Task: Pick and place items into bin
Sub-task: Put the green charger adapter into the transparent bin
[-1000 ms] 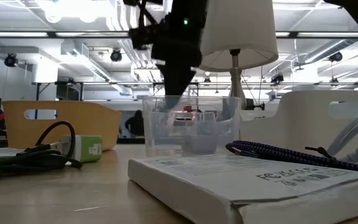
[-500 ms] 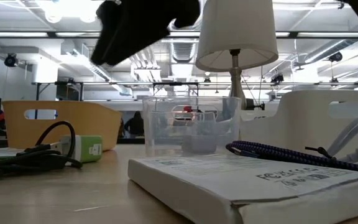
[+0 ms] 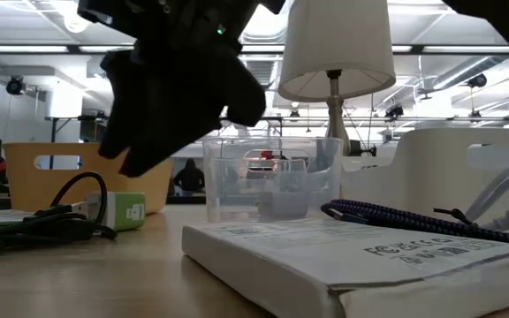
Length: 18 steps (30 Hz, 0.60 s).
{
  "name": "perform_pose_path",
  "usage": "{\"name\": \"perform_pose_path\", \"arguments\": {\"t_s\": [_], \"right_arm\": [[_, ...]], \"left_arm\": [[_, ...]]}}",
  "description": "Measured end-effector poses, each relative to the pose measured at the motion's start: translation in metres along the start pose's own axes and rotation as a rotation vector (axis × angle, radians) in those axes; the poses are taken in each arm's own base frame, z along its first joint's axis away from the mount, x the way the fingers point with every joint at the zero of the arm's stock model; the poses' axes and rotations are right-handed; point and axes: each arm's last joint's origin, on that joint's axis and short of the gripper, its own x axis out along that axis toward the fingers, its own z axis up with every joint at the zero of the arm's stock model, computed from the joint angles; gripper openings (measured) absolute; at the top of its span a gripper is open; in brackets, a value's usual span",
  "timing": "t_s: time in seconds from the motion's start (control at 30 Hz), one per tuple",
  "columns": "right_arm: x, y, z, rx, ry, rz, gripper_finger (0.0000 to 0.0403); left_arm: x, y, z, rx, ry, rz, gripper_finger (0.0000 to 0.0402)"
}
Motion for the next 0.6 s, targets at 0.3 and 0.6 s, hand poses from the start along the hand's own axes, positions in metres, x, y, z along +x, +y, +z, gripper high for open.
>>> {"name": "perform_pose_path", "arguments": {"t_s": [0.3,0.6], "right_arm": [[0.021,-0.002,-0.008,-0.014,0.000,-0.003,0.0241],[0.028,-0.017,-0.024,0.055,0.017,0.018,0.0223]], "left_arm": [[0.000,0.000,0.000,-0.001,-0.003,0.000,0.0114],[0.000,0.000,0.000,0.000,-0.003,0.001,0.0114]]}}
